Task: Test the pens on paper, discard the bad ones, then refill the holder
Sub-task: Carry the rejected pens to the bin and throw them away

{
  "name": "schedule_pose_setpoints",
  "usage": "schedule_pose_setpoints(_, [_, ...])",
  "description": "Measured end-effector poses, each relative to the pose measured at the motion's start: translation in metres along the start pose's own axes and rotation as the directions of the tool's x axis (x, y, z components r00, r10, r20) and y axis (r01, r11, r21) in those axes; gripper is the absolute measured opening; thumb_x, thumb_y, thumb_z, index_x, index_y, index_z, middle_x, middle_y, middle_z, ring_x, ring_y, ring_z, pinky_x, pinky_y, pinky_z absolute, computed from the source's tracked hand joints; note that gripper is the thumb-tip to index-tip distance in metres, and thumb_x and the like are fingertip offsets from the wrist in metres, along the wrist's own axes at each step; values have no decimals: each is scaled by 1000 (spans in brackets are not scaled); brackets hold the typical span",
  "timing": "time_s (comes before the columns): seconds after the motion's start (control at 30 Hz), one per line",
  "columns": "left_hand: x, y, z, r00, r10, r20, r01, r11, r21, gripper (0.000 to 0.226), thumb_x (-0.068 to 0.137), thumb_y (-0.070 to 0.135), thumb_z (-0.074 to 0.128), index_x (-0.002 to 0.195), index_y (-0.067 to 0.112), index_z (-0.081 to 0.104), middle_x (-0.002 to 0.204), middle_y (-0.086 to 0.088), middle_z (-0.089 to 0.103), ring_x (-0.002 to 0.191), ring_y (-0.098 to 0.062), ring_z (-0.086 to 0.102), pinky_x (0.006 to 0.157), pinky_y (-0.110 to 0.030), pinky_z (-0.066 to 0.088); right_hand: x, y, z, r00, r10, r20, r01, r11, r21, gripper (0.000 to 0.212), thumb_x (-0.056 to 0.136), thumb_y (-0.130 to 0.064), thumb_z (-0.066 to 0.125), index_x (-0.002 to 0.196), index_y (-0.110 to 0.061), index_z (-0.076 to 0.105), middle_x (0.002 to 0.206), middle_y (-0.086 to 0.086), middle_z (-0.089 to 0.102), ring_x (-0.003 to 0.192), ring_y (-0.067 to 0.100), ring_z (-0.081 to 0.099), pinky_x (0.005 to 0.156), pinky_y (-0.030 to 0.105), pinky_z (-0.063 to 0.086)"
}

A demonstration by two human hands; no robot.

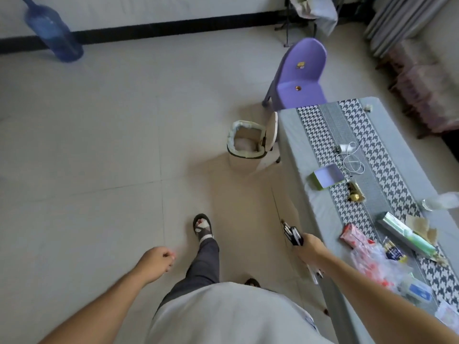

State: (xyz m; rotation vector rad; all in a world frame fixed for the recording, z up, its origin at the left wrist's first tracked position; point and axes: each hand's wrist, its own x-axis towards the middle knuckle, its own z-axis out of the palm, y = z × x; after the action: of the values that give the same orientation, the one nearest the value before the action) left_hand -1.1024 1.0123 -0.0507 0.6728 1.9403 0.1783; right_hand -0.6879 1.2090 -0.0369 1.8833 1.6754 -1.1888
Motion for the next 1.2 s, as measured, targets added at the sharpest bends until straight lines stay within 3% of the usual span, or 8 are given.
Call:
schedule_pose_setpoints(0.13, [69, 43, -53, 1000, 12, 23, -12, 1000, 18, 17, 93, 7, 56, 82, 6, 68, 90, -13, 73, 73, -24, 65, 78, -40, 57, 40, -51, -21, 1000, 25, 9, -25, 1000, 5, 21, 83, -16, 67, 97, -1, 65, 84, 12, 68, 79, 31, 69, 68, 42, 59])
schedule_pose_setpoints(0.27, [124, 94, -113, 997, 32, 73, -38, 996, 80, 17, 94, 10, 56, 84, 11, 70, 88, -7, 73, 78, -23, 69, 79, -34, 56, 74, -99, -55, 998, 62, -11, -62, 998, 22, 22, 82, -18, 70, 97, -3, 66, 88, 12, 72, 79, 29, 68, 68, 38, 55])
schedule_pose_setpoints(0.4, [175, 144, -169, 999, 22, 48, -28, 993, 119, 19, 93, 9, 55, 82, 11, 70, 89, -7, 74, 77, -21, 69, 70, -27, 54, 112, -146, -95, 996, 74, -50, -69, 992, 109, 15, 79, -17, 70, 83, -8, 60, 70, 5, 69, 55, 18, 62, 52, 25, 51])
schedule_pose_setpoints(0.53, [220, 194, -193, 999, 24, 31, -27, 994, 103, 19, 94, 7, 54, 83, 9, 70, 90, -9, 74, 76, -21, 70, 73, -31, 55, 170, -192, -135, 997, 66, -49, -59, 989, 137, 14, 81, -19, 68, 89, -8, 63, 76, 8, 71, 67, 24, 69, 58, 28, 55])
schedule_pose_setpoints(0.63, [242, 232, -196, 1000, 1, 23, -3, 996, 94, 18, 95, 10, 55, 87, 13, 71, 88, -6, 74, 77, -19, 71, 70, -27, 53, 225, -220, -158, 997, 66, -30, -59, 982, 180, 12, 81, -19, 67, 90, -9, 66, 66, 1, 68, 53, 13, 62, 43, 18, 45])
schedule_pose_setpoints(0.9, [279, 309, -178, 997, -2, 72, -6, 993, 116, 19, 95, 13, 57, 91, 23, 72, 86, 4, 74, 76, -10, 71, 70, -22, 49, 369, -278, -187, 988, 135, 70, -149, 951, 270, 16, 85, -15, 68, 92, -1, 70, 82, 12, 75, 66, 23, 67, 61, 32, 57])
schedule_pose_setpoints(1.03, [307, 315, -176, 993, -21, 115, 1, 985, 171, 19, 94, 18, 59, 88, 31, 71, 86, 11, 73, 73, -1, 70, 74, -24, 51, 436, -298, -174, 970, 223, 95, -242, 913, 330, 17, 89, -14, 65, 99, 0, 68, 90, 12, 71, 69, 22, 63, 57, 28, 52])
schedule_pose_setpoints(1.2, [357, 305, -187, 986, -74, 150, 33, 964, 262, 21, 92, 17, 60, 86, 34, 71, 80, 12, 73, 71, 0, 69, 74, -24, 51, 504, -317, -147, 937, 333, 108, -340, 793, 505, 33, 92, -23, 65, 116, 0, 65, 93, 12, 72, 81, 28, 72, 73, 36, 61])
